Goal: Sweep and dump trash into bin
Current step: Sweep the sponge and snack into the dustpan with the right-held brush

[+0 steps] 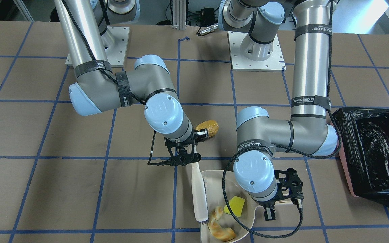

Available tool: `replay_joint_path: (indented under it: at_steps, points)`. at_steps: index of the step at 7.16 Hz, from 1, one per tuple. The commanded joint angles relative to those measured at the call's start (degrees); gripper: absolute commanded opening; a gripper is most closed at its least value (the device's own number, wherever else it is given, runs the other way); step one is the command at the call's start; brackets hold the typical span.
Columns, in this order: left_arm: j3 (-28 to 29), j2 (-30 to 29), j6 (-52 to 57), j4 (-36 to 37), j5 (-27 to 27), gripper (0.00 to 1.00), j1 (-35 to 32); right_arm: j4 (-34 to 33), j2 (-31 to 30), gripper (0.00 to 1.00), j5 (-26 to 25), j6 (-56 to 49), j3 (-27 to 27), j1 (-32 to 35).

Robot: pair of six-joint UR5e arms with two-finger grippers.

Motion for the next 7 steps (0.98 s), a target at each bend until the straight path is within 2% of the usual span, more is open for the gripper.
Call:
replay_joint_path:
  at_steps: [1, 2, 4, 6, 7]
  points:
    - [-0.36, 0.95, 0.26, -0.03, -0.55, 0.0, 0.02, 8.06, -6.36, 0.0, -5.93, 0.0, 1.09, -0.15]
    - [-0.36, 2.17, 1.31, -0.12, -3.34, 0.0, 0.03, 11.67, -8.92, 0.0, -9.02, 1.13, 1.96, -0.33]
    - [-1.41, 5.07, 9.01, -1.51, -8.7, 0.0, 2.82, 18.18, -15.15, 0.0, -11.23, 8.4, 6.77, -0.95]
    - [-6.4, 10.86, 18.58, -3.11, -9.35, 0.0, 8.27, 18.12, -23.32, 0.0, -10.64, 14.48, 16.33, -0.86]
    - [-9.13, 14.1, 20.2, -3.71, -8.73, 0.0, 8.9, 17.6, -25.88, 0.0, -9.77, 17.81, 20.65, -0.68]
